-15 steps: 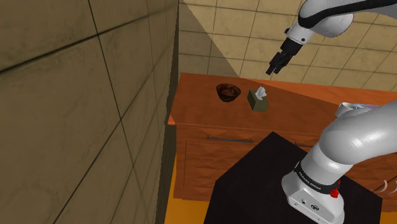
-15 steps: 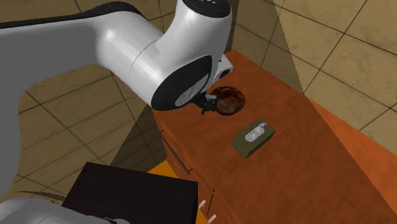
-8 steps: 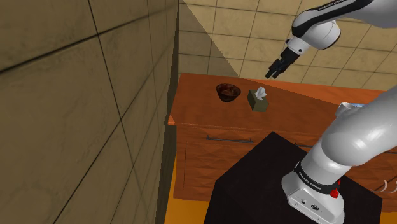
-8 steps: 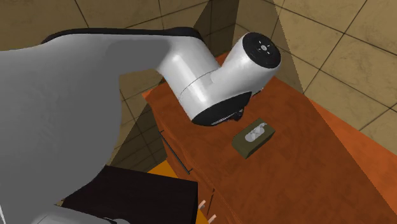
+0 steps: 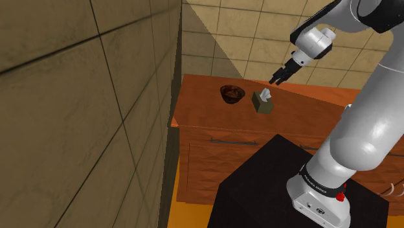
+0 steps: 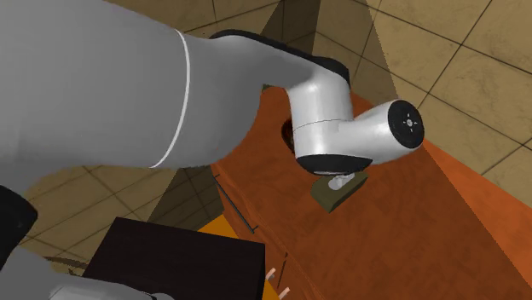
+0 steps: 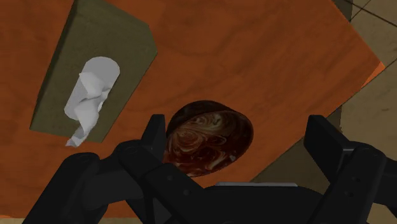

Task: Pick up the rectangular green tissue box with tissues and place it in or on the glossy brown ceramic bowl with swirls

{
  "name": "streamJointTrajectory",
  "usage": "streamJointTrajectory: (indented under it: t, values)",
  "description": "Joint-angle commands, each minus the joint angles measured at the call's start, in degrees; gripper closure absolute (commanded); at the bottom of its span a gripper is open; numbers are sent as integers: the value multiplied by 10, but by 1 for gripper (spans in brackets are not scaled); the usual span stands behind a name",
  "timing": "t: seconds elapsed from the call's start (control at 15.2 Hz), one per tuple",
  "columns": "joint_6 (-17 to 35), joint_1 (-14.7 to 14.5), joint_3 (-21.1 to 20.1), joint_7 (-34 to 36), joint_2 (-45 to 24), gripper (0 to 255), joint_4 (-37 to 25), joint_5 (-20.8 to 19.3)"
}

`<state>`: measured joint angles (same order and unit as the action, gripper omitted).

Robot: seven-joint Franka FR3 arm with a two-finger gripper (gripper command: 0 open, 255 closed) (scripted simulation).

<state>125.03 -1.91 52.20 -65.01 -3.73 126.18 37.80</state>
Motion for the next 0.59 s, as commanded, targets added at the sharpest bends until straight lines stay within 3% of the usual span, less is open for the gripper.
streamJointTrajectory:
  t: [0.0,0.26,0.53]
  values:
    - [-26,24,2,-61,-70,0,-31,85]
    - [-82,110,-38,-128,-191,0,-108,202]
    - [-126,192,-81,-158,-291,0,-191,282]
